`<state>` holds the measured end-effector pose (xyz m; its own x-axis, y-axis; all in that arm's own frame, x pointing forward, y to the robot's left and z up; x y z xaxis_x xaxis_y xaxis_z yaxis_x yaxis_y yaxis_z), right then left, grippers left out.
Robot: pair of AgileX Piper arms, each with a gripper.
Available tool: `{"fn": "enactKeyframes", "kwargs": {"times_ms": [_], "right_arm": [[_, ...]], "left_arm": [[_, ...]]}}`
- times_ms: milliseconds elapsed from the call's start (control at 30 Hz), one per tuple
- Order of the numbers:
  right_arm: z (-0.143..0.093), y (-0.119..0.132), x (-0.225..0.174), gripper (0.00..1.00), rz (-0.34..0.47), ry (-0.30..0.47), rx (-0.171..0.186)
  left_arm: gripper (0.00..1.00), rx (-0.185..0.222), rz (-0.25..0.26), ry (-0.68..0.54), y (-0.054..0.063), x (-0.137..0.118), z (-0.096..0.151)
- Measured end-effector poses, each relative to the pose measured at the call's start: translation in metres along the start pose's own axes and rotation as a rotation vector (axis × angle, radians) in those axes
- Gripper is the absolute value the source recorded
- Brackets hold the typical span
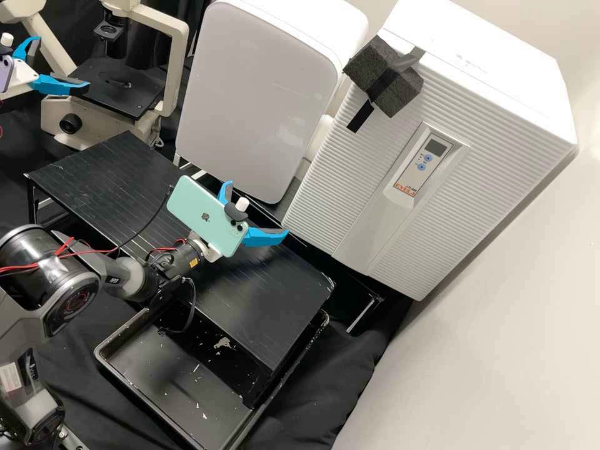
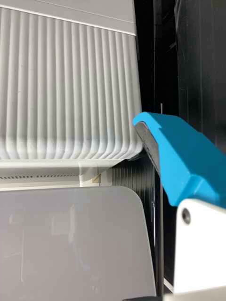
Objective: Open the incubator door
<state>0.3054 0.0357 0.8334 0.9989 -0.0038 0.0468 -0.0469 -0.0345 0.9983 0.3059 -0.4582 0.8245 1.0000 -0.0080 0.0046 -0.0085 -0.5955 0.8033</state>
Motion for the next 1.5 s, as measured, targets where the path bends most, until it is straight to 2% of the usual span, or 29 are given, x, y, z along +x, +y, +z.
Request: {"fn": "enactKeyframes", "kwargs": {"times_ms": [300,400,467,533,633,700,867,1000,1233,1333,1500], "right_arm": [[0.001,0.001,0.000,1.00,0.003,-0.002,0.000],[0.003,0.009,-0.005,1.00,0.023,-0.003,-0.004],[0.002,0.019,-0.010,1.00,0.047,0.005,0.009],[0.002,0.035,-0.015,1.00,0.098,0.013,0.039],[-0.002,0.054,-0.018,1.00,0.165,0.038,0.066],[-0.007,0.066,-0.017,1.00,0.202,0.060,0.076],[-0.025,0.088,-0.007,1.00,0.271,0.130,0.067],[-0.038,0.103,0.002,1.00,0.305,0.151,0.059],[-0.046,0.120,0.018,1.00,0.367,0.123,0.073],[-0.047,0.124,0.025,1.00,0.367,0.106,0.056],[-0.052,0.132,0.033,1.00,0.392,0.093,0.054]], "left_arm": [[1.00,0.000,0.000,0.000,0.000,0.000,0.000],[1.00,0.000,0.000,0.000,0.000,0.000,0.000],[1.00,0.000,0.000,0.000,0.000,0.000,0.000],[1.00,0.000,0.000,0.000,0.000,0.000,0.000],[1.00,0.000,0.000,0.000,0.000,0.000,0.000],[1.00,0.000,0.000,0.000,0.000,0.000,0.000],[1.00,0.000,0.000,0.000,0.000,0.000,0.000],[1.00,0.000,0.000,0.000,0.000,0.000,0.000],[1.00,0.000,0.000,0.000,0.000,0.000,0.000],[1.00,0.000,0.000,0.000,0.000,0.000,0.000],[1.00,0.000,0.000,0.000,0.000,0.000,0.000]]}}
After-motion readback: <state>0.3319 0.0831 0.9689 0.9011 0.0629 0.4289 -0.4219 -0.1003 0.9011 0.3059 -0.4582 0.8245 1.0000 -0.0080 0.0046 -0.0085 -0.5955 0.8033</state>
